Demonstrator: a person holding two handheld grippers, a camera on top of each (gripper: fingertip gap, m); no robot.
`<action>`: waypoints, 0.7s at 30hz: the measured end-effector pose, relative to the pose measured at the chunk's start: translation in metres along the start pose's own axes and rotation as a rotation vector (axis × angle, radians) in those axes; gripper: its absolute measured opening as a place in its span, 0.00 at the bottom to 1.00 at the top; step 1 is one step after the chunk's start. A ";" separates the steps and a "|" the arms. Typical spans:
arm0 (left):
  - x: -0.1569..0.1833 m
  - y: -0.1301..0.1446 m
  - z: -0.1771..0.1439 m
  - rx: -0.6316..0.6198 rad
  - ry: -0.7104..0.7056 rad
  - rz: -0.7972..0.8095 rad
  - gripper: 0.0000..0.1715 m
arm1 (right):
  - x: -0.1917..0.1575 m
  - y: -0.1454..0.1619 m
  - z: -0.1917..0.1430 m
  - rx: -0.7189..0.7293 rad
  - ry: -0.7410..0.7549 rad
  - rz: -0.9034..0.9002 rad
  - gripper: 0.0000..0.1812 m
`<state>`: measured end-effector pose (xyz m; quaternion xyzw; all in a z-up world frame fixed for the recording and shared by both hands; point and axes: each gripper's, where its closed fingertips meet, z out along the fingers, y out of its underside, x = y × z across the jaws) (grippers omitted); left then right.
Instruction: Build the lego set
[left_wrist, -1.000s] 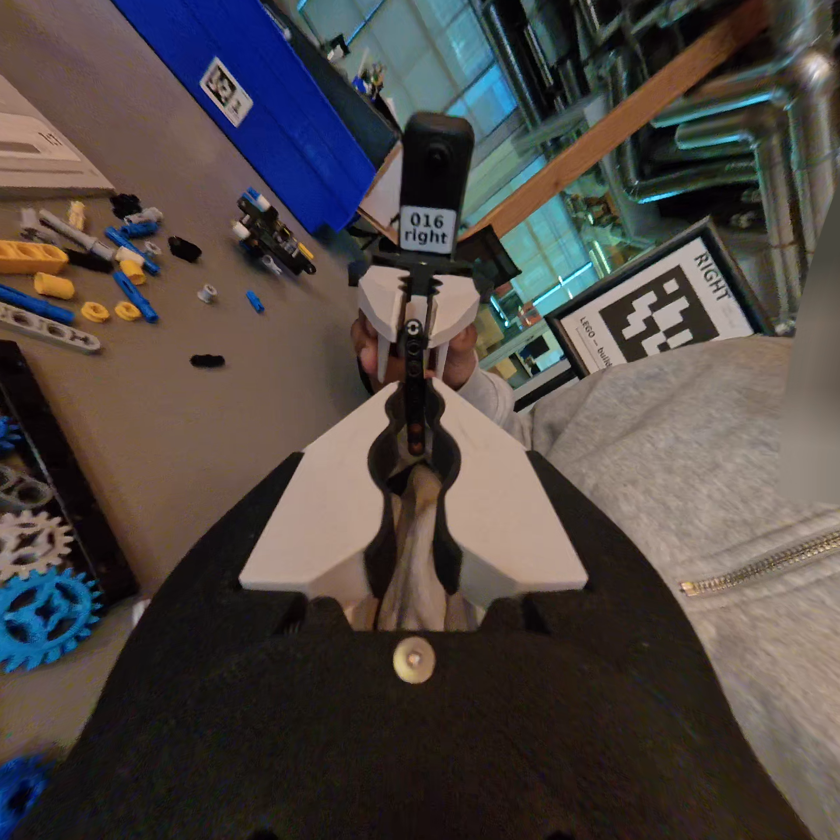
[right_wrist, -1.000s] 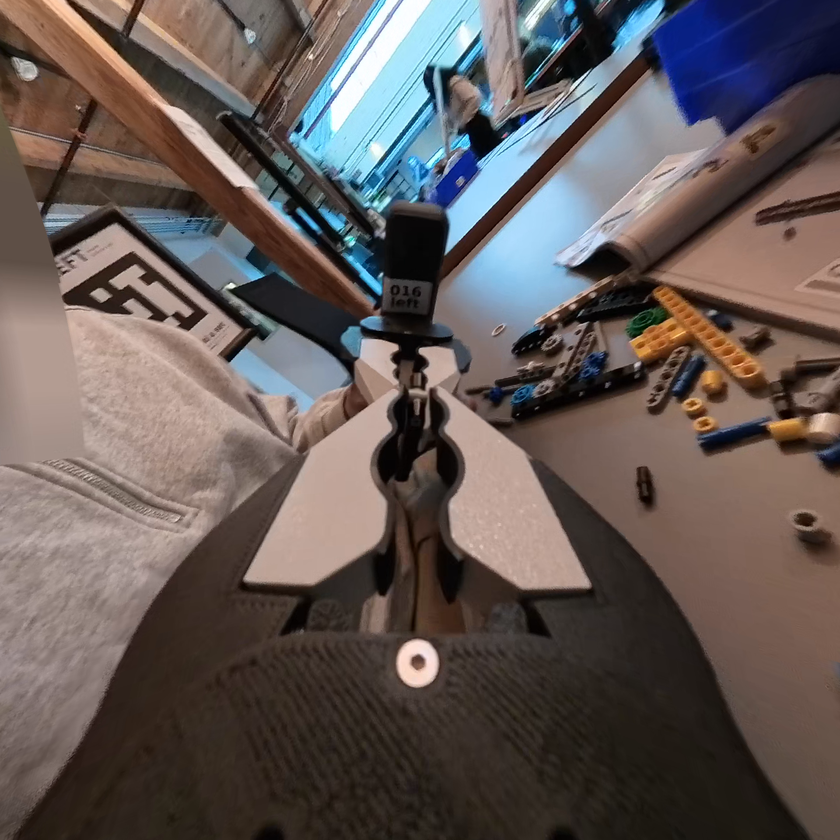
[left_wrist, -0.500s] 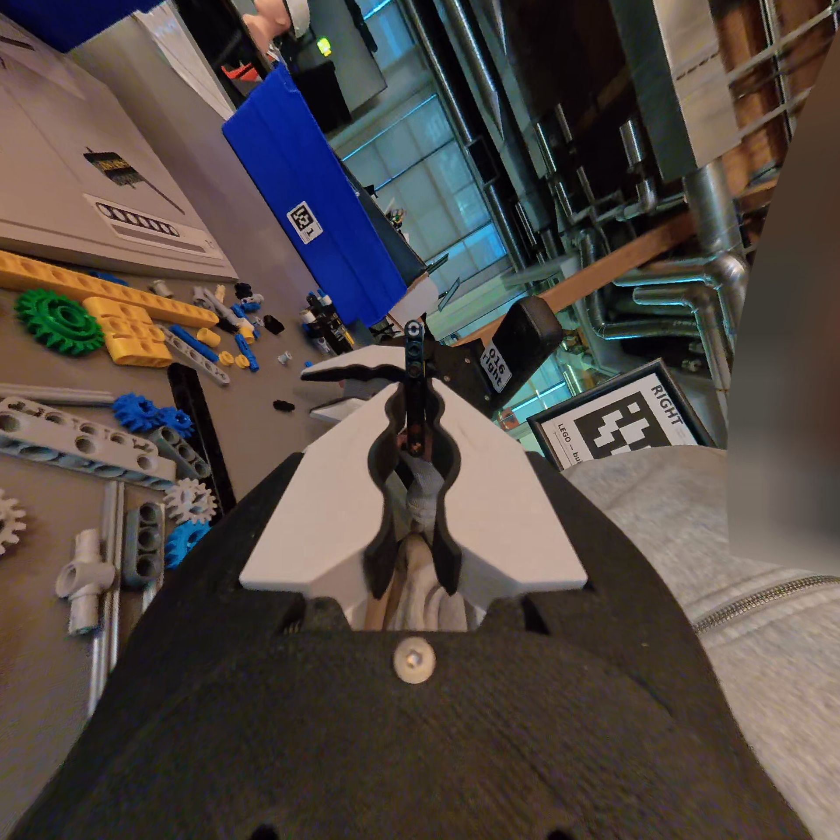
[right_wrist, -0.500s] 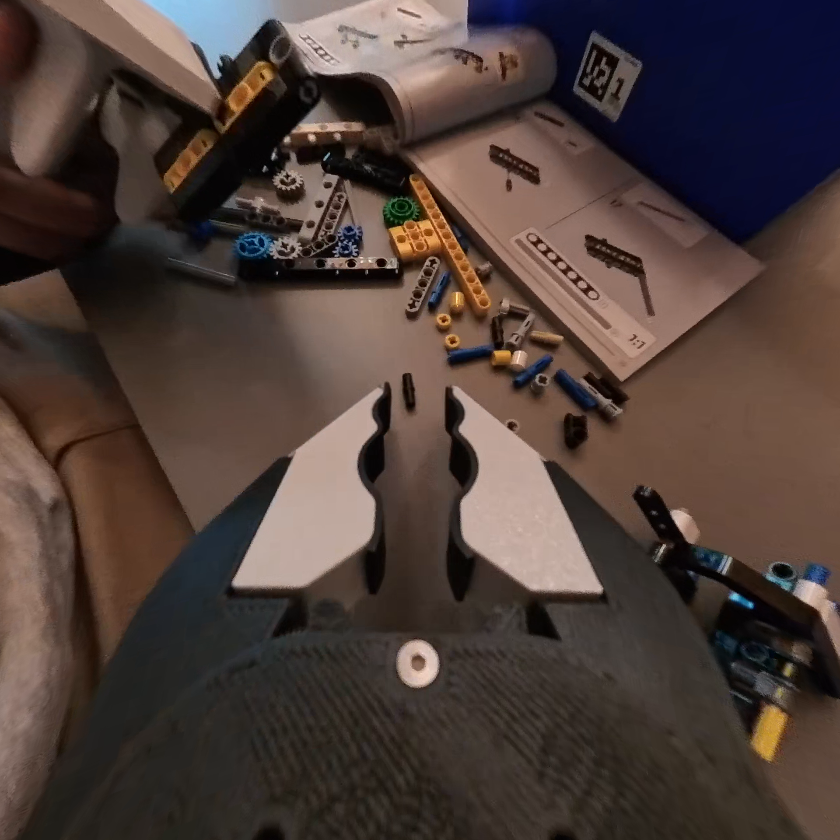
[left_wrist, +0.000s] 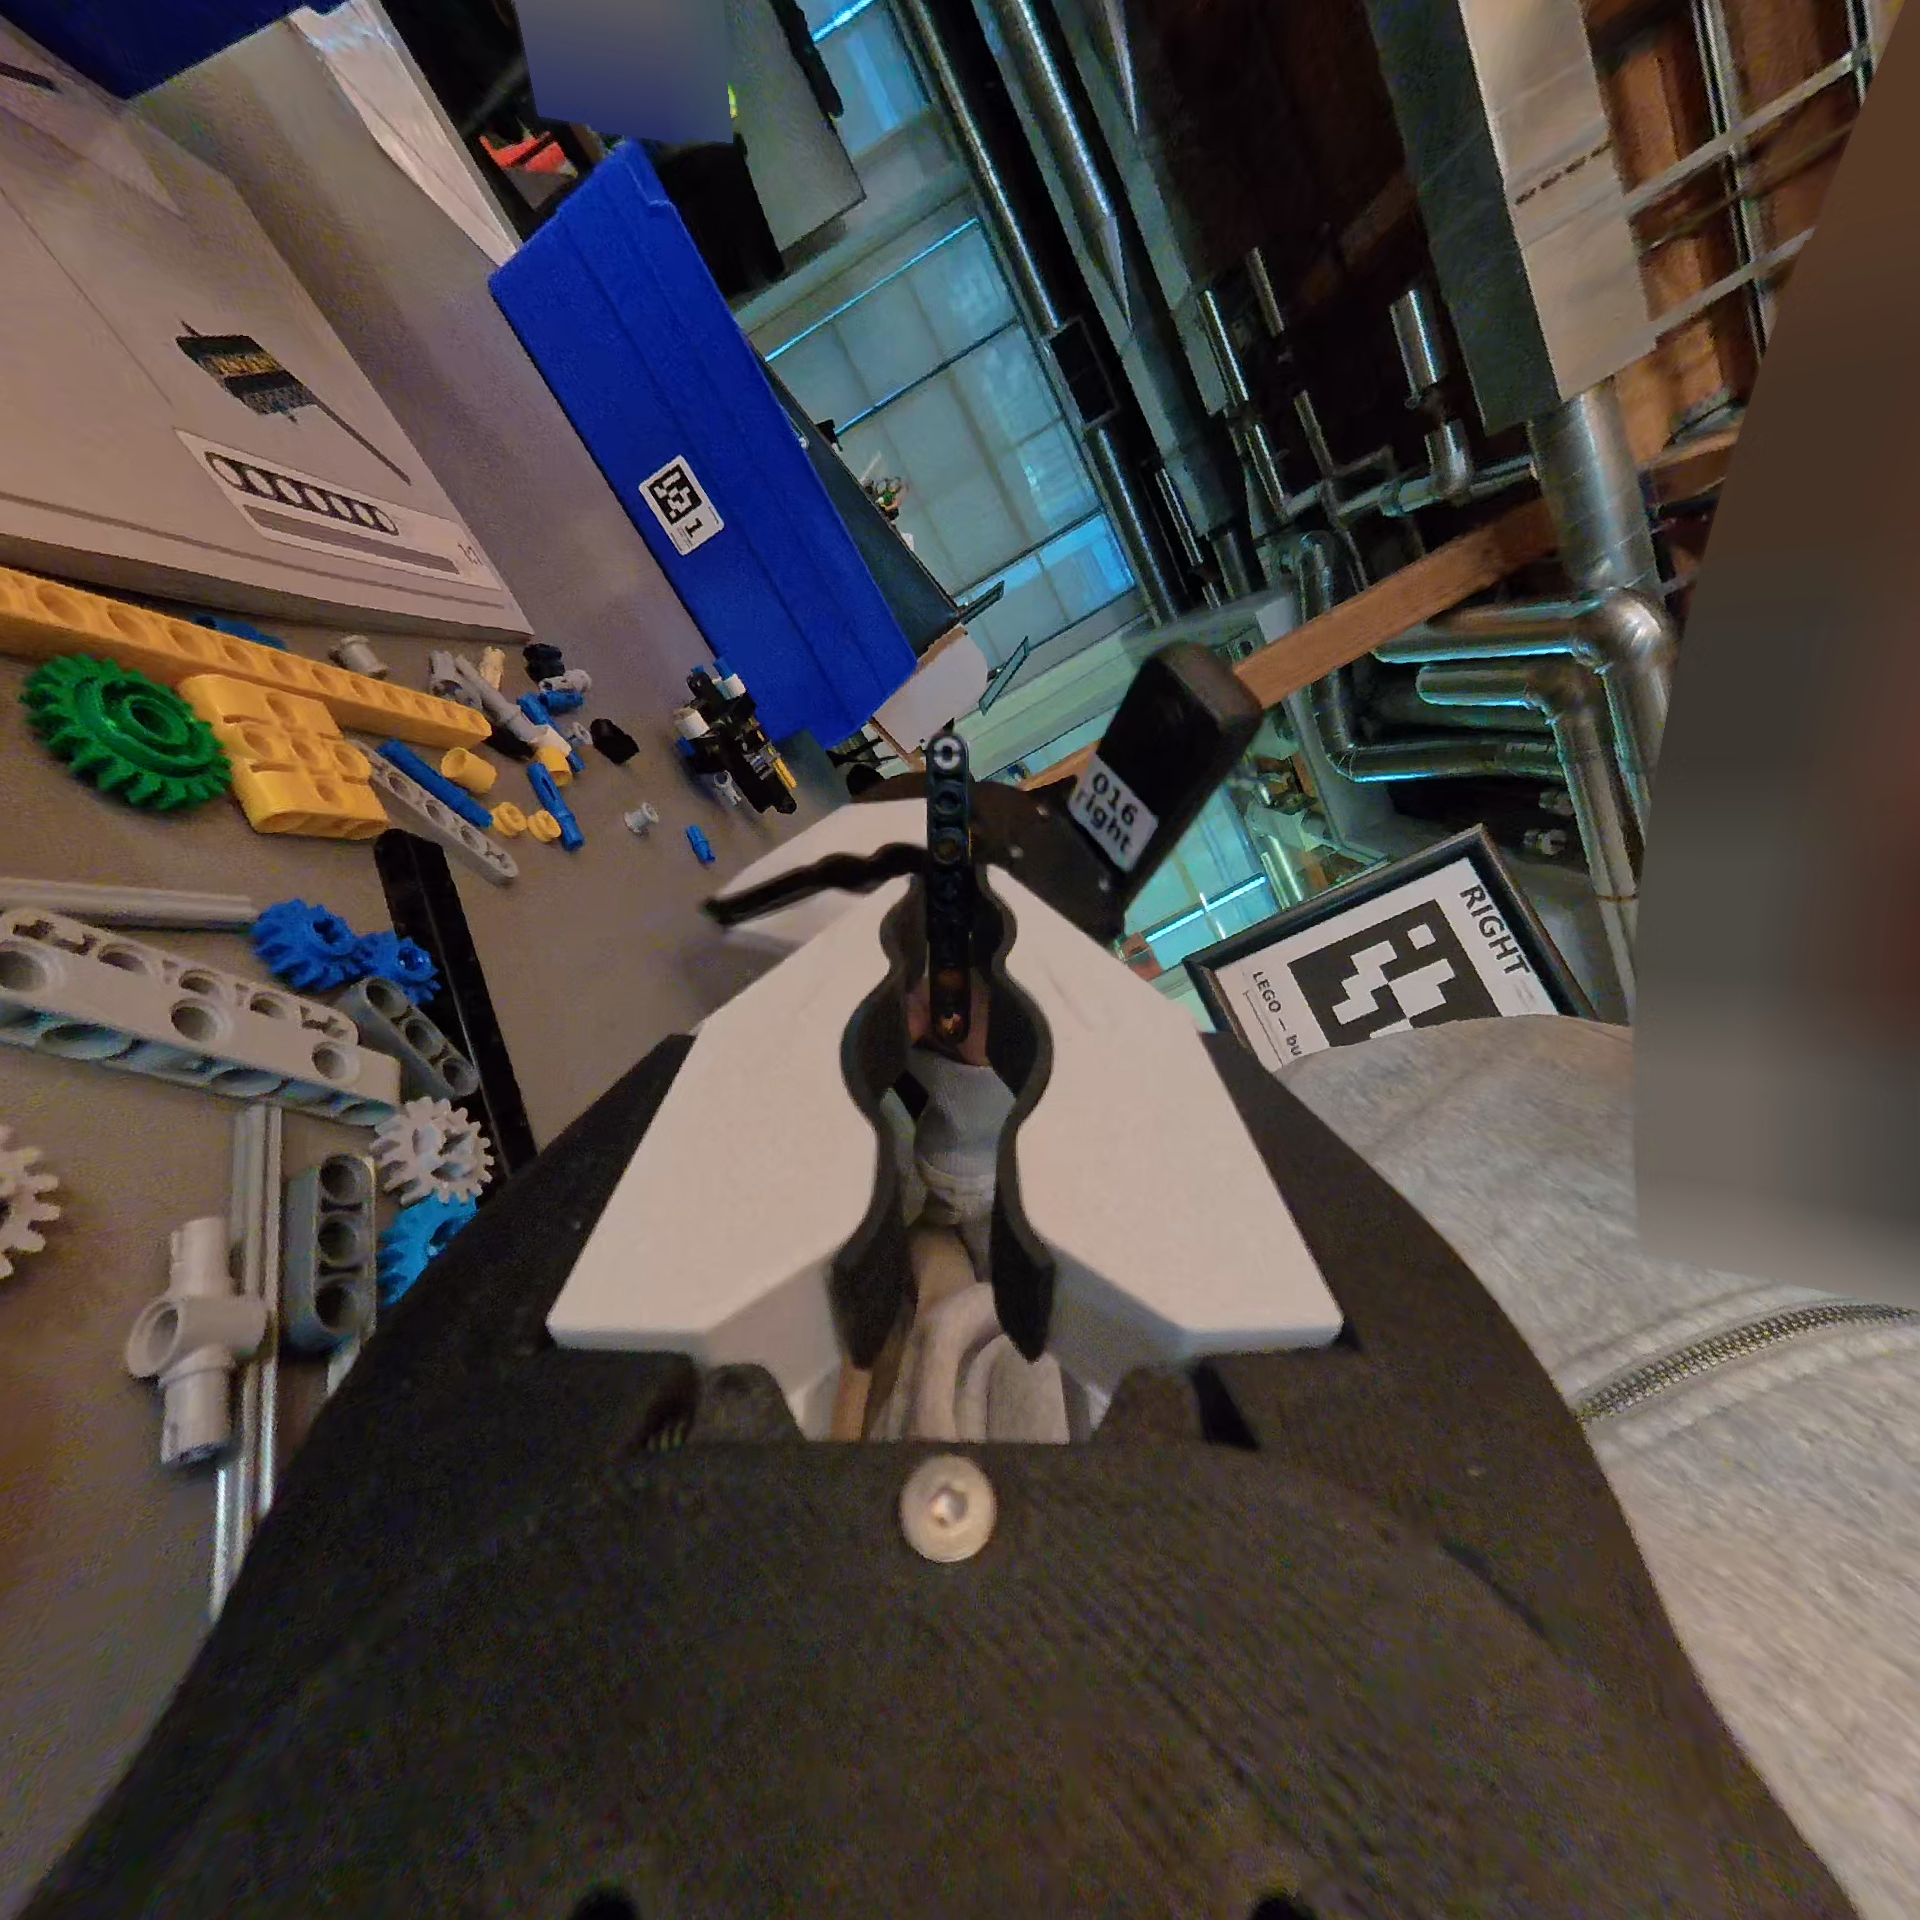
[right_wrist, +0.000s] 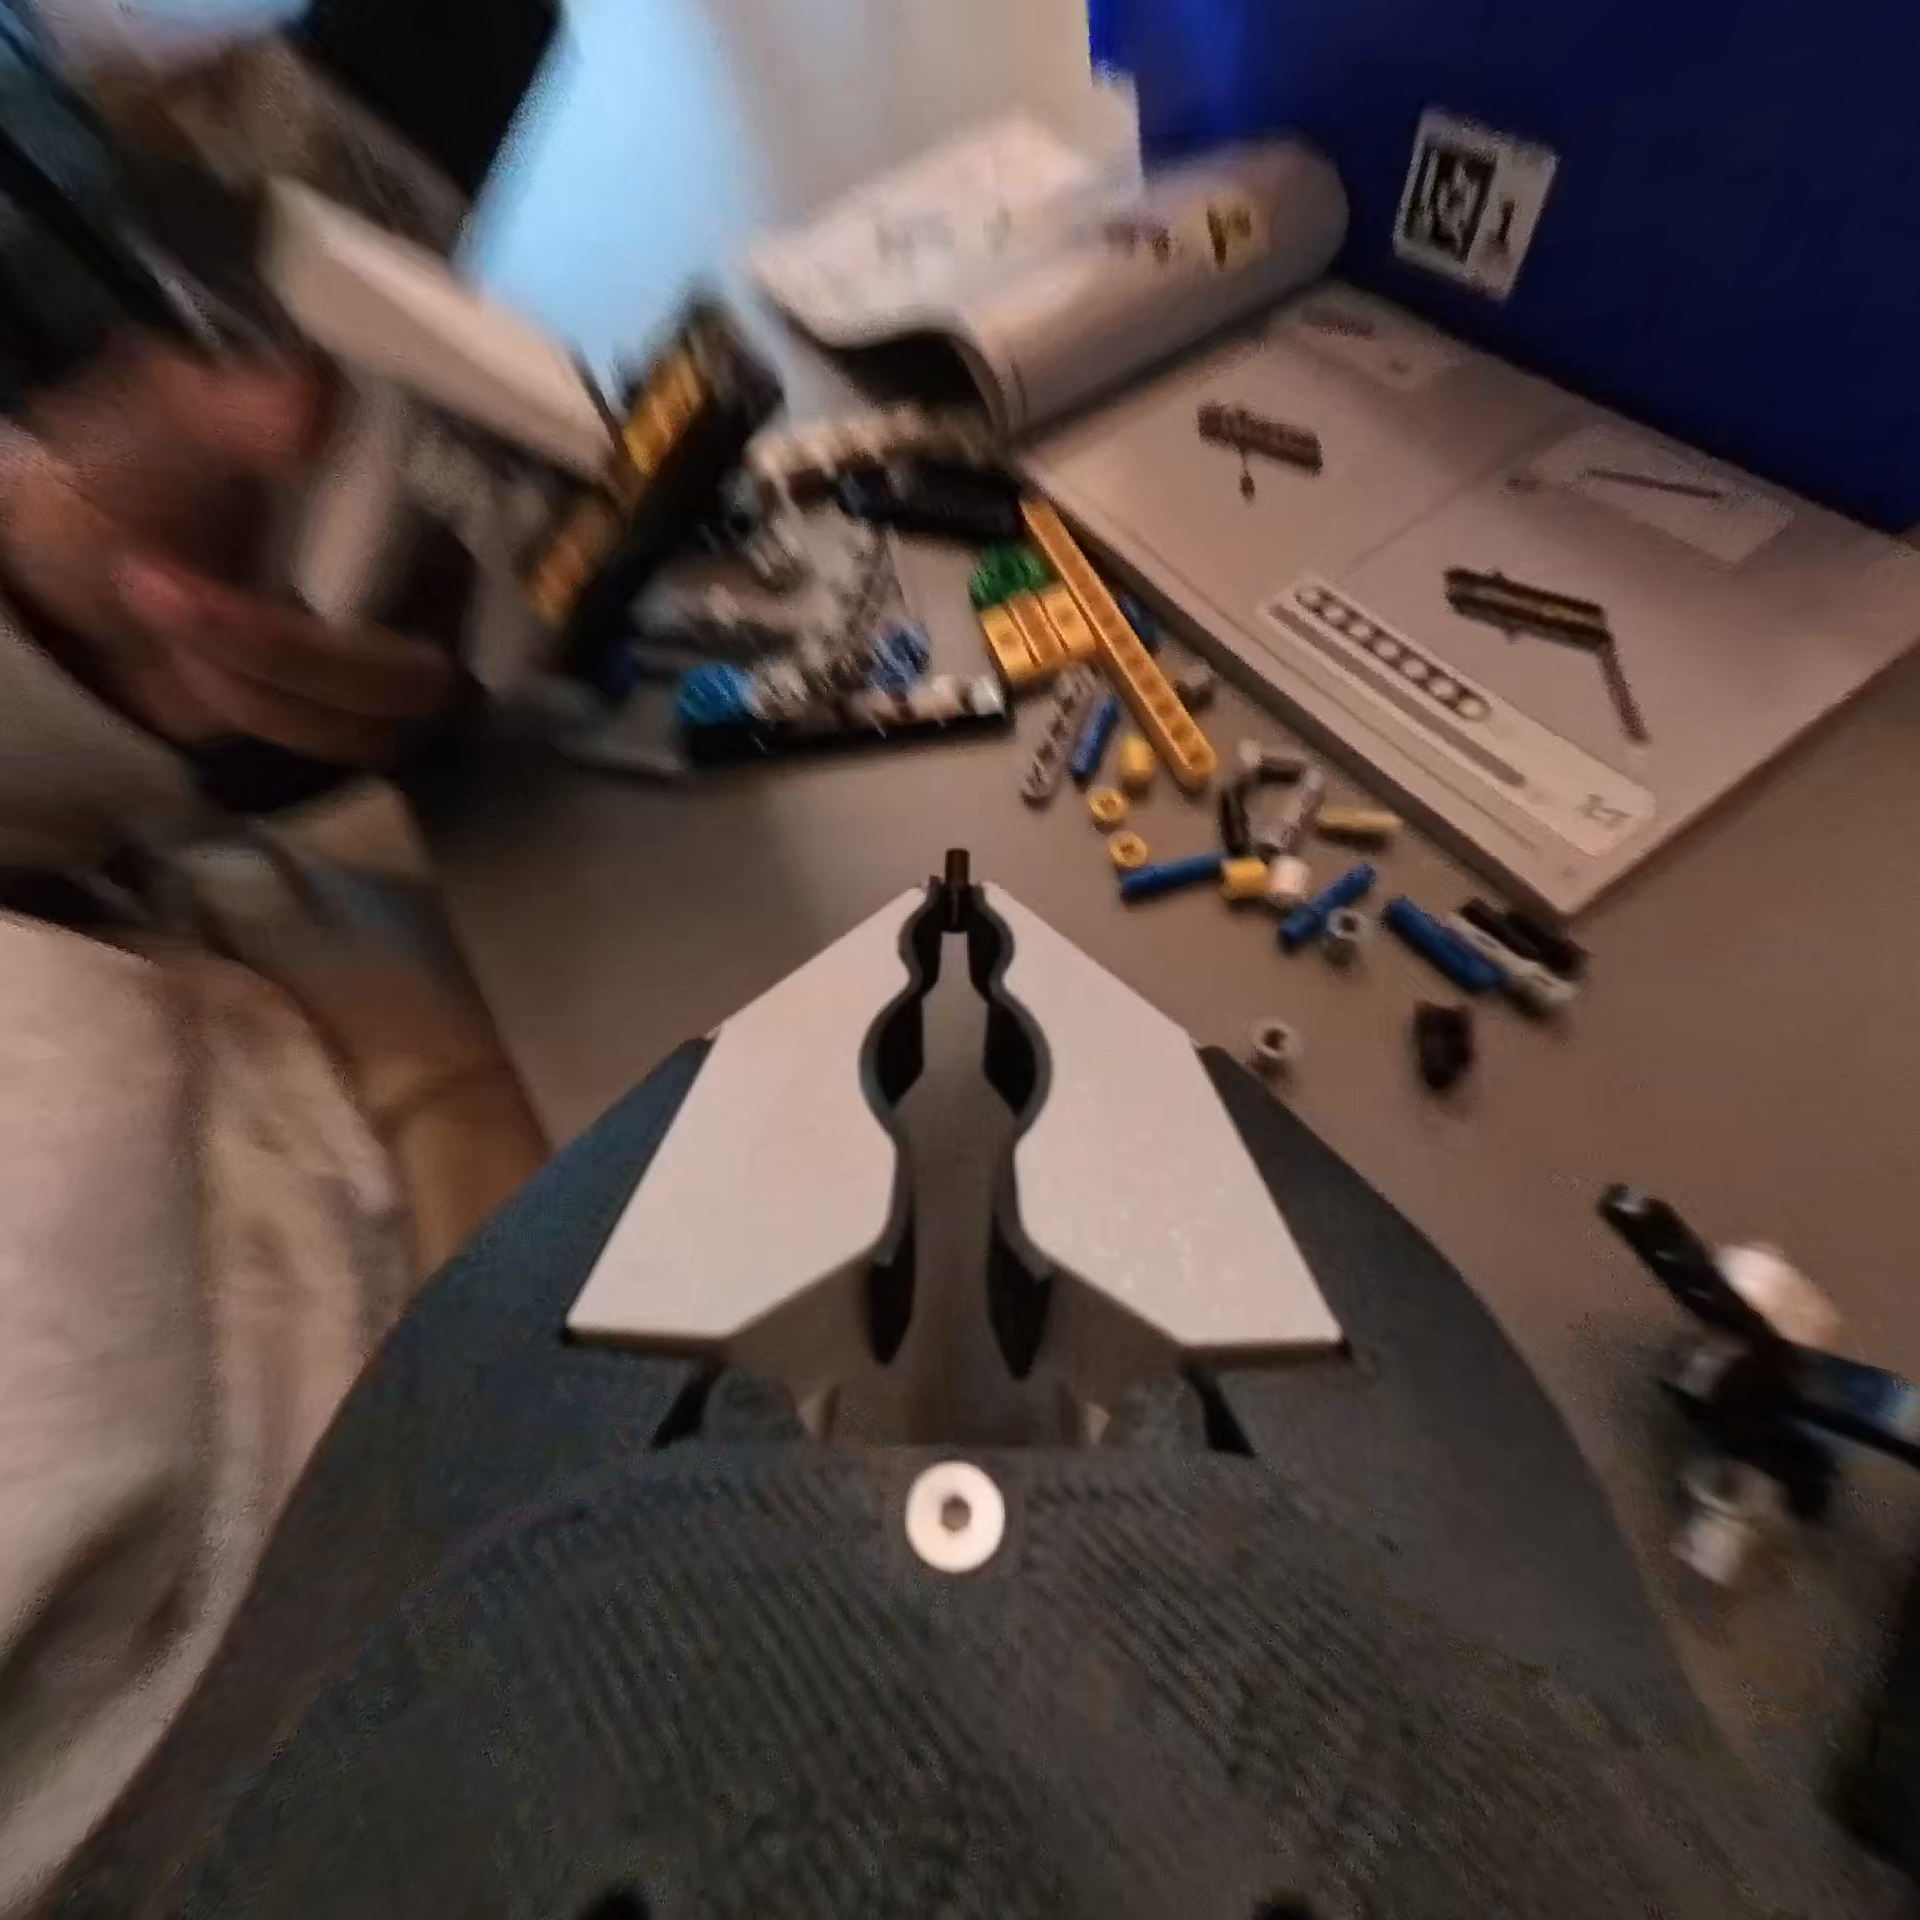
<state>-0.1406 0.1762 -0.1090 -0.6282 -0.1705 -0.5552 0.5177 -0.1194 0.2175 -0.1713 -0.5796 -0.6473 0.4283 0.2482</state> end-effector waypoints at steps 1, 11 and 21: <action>0.001 0.001 0.000 -0.005 0.001 0.006 0.04 | -0.008 -0.013 -0.007 0.091 -0.096 0.108 0.01; 0.017 0.017 0.007 -0.107 0.072 0.054 0.05 | -0.039 -0.049 -0.041 0.312 -0.535 0.457 0.01; 0.012 0.026 0.008 -0.163 0.029 0.057 0.04 | -0.056 -0.039 -0.029 0.199 -0.405 0.235 0.01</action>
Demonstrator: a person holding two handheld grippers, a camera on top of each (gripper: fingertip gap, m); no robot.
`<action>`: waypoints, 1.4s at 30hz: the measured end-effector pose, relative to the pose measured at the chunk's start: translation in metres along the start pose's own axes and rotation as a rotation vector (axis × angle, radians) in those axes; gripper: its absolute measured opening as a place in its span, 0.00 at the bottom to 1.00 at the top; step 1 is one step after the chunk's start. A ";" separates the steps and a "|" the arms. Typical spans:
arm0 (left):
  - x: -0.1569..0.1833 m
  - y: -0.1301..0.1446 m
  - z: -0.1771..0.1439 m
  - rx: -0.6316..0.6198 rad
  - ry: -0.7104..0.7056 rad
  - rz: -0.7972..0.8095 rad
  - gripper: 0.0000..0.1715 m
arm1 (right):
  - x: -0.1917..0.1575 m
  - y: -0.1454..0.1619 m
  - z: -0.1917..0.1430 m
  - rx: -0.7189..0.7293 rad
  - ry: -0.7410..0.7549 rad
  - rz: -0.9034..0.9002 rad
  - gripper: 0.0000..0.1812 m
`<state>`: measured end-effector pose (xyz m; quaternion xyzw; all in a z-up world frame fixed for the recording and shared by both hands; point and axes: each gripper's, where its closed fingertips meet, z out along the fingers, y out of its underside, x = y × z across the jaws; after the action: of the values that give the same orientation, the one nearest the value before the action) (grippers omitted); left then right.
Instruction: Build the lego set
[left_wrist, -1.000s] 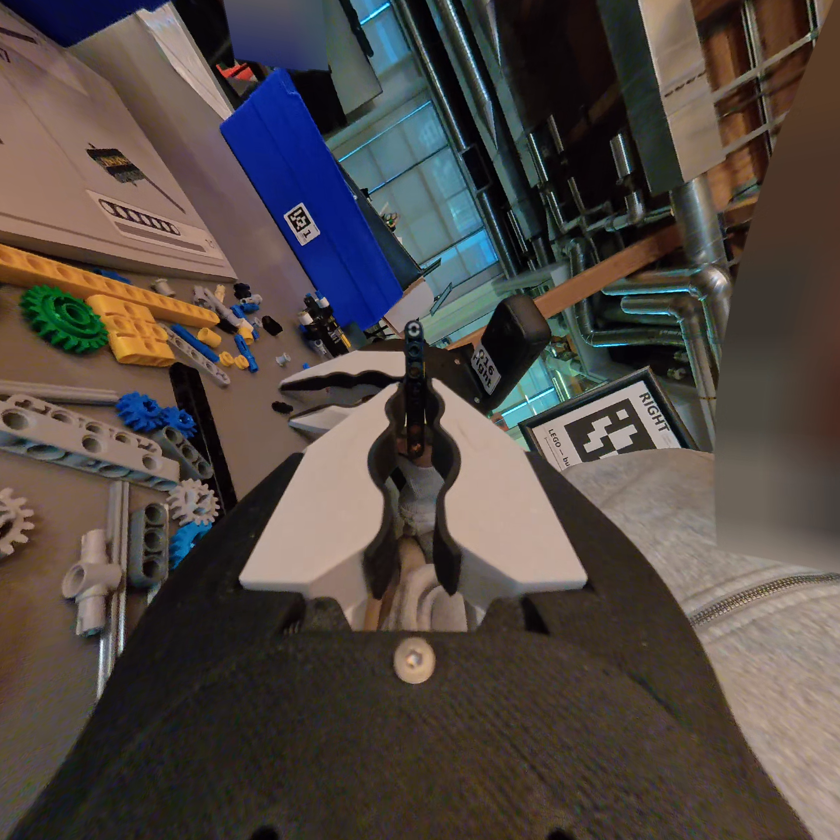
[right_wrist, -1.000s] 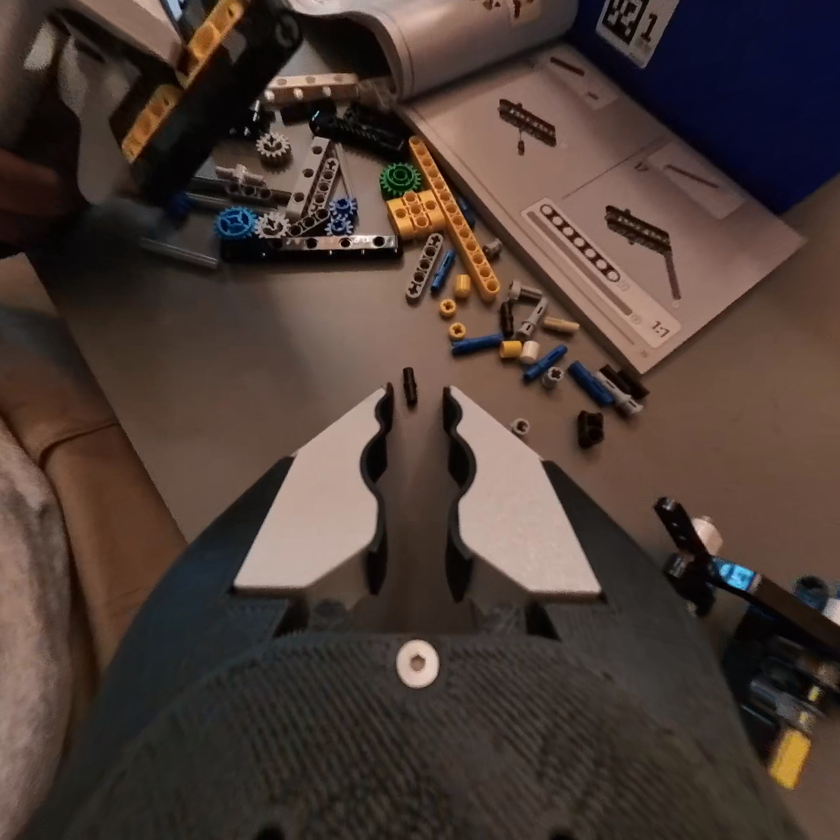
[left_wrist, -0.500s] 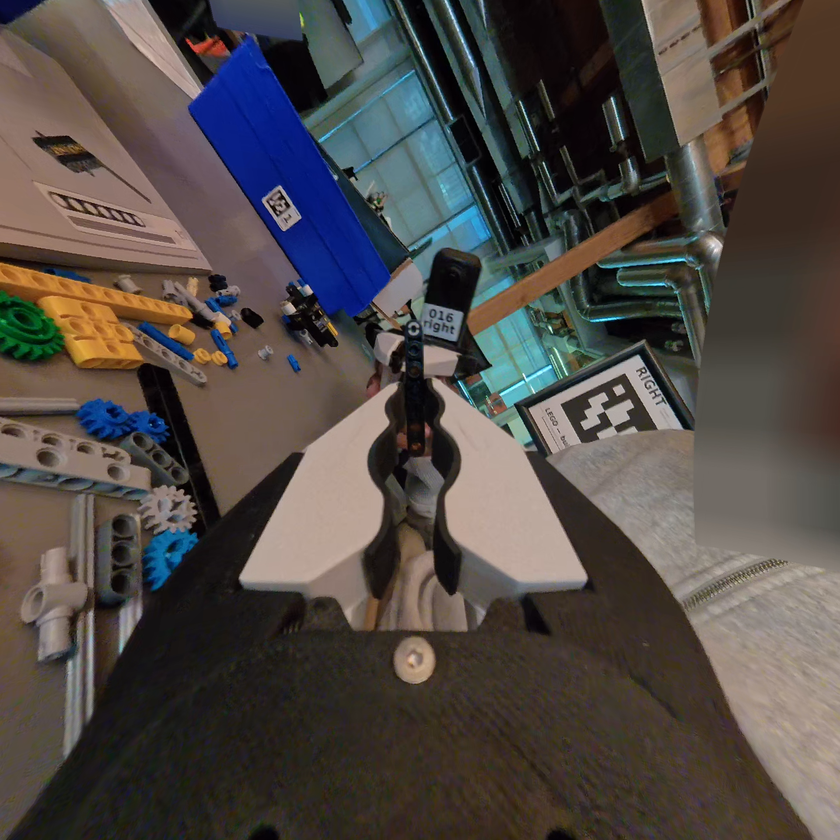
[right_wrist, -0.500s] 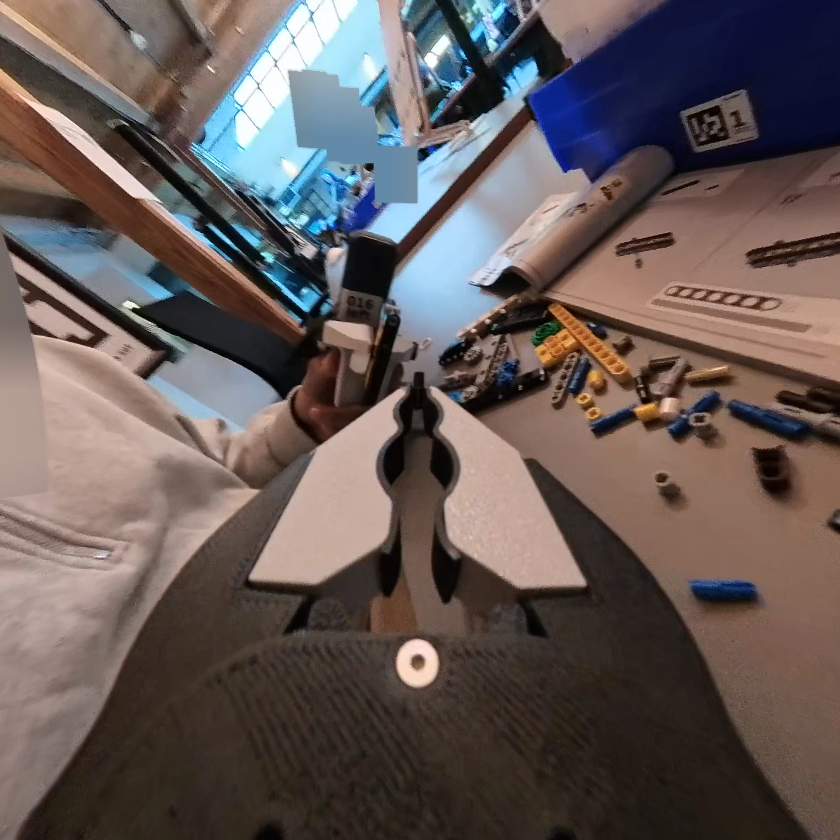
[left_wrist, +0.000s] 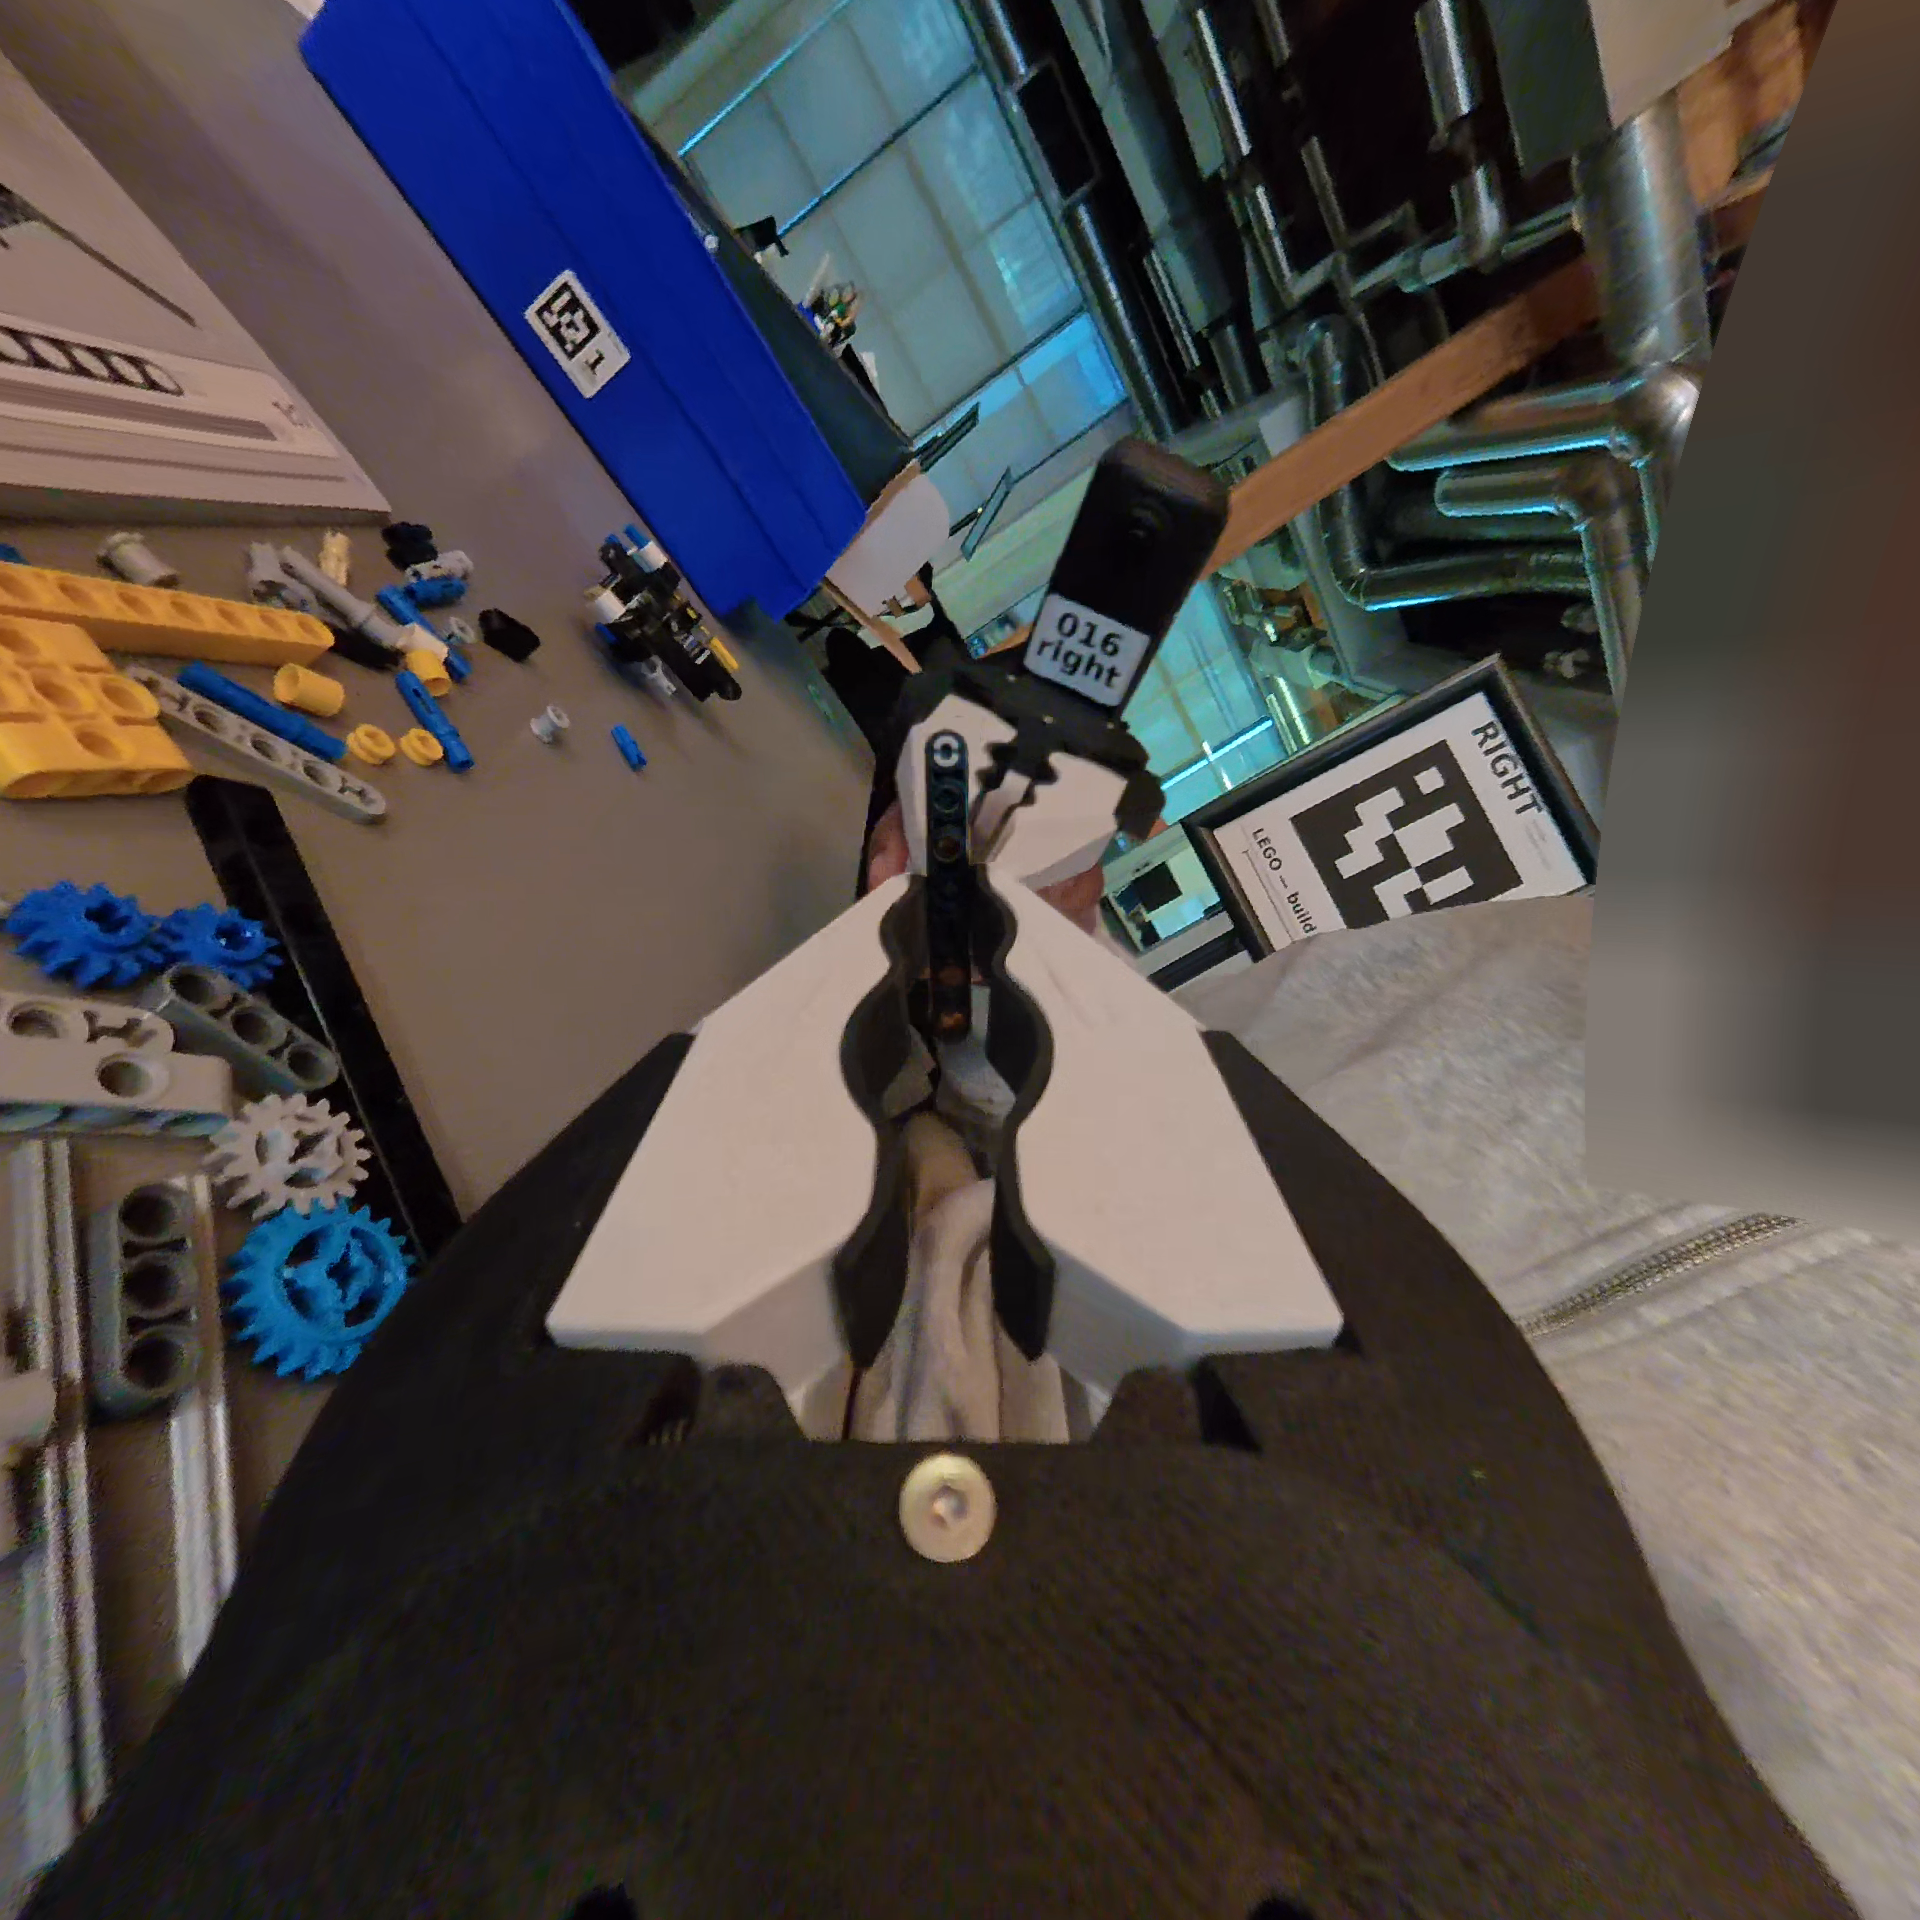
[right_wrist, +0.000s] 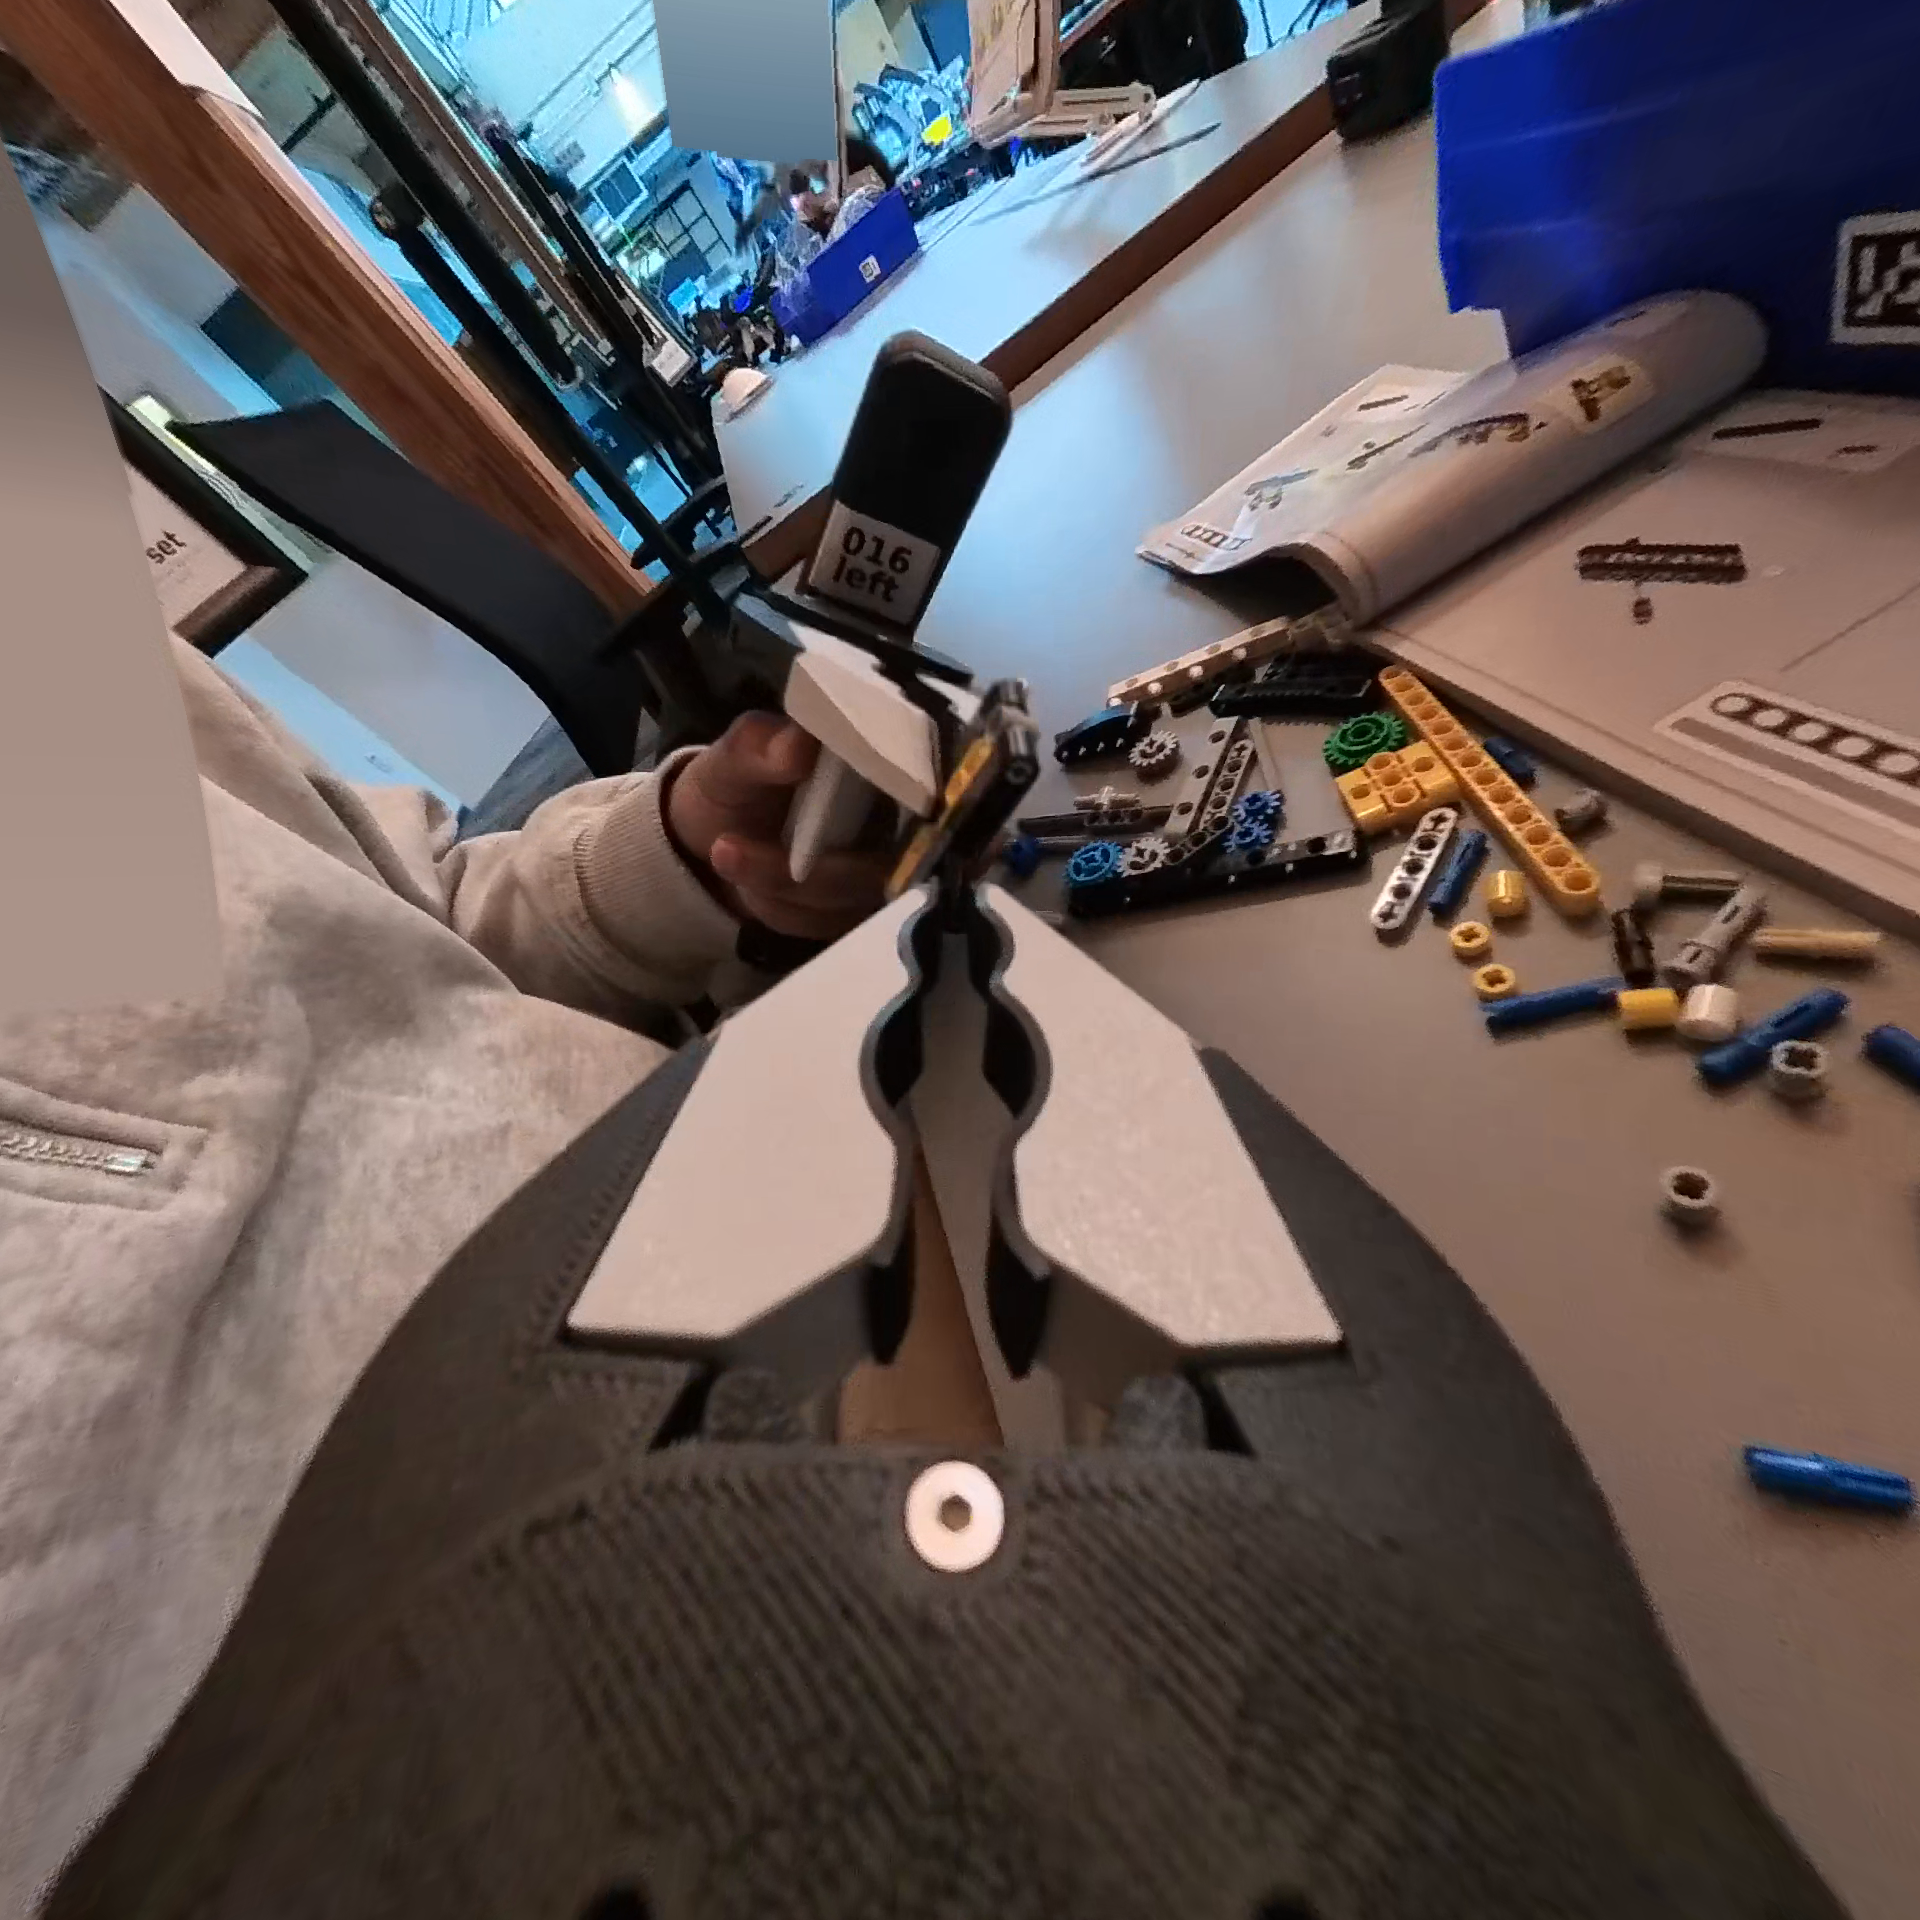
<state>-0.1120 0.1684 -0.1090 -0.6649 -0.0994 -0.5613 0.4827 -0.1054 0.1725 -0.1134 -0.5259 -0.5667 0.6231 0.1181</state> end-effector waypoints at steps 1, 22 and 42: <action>-0.001 0.001 0.000 -0.006 -0.007 0.004 0.04 | 0.000 -0.002 -0.001 0.009 0.001 0.002 0.01; -0.012 0.018 0.006 -0.105 -0.078 0.024 0.04 | 0.010 -0.011 -0.008 0.092 0.012 0.046 0.01; -0.015 0.006 0.000 -0.040 -0.101 0.023 0.04 | 0.012 0.010 0.000 -0.083 0.138 -0.199 0.01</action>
<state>-0.1128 0.1714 -0.1245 -0.7029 -0.1045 -0.5233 0.4702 -0.1061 0.1777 -0.1284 -0.5130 -0.6321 0.5466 0.1961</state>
